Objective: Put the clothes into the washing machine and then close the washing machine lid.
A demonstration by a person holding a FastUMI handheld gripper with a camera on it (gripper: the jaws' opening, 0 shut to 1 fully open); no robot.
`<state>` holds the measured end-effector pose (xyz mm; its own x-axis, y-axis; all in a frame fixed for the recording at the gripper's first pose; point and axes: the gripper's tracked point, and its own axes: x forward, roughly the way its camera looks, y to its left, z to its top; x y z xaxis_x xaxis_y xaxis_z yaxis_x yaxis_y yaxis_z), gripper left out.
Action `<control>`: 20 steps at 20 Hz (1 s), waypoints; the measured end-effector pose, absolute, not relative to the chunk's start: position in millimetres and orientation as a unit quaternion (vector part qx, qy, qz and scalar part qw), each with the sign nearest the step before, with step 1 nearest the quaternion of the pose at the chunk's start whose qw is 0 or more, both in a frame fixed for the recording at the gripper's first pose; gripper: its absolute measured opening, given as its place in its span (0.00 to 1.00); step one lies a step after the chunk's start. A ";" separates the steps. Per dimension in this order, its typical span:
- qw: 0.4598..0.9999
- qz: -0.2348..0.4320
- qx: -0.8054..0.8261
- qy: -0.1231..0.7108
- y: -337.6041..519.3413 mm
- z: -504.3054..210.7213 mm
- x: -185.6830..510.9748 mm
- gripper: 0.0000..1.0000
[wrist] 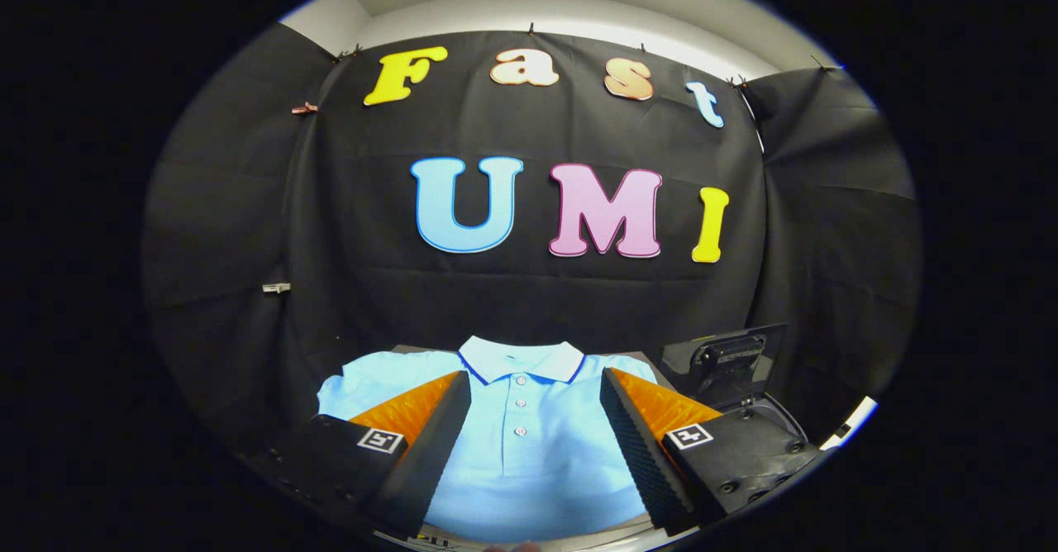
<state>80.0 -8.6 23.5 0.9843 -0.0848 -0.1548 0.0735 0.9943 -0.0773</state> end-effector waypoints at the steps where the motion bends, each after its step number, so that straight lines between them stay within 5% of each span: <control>1: 0.994 -0.041 -0.035 0.093 -7.6 21.2 88.8 0.99; 13: 0.937 -0.069 -0.017 0.343 -10.7 -68.7 158.6 0.99; 20: 0.907 -0.059 -0.018 0.416 -15.6 -88.9 167.8 0.99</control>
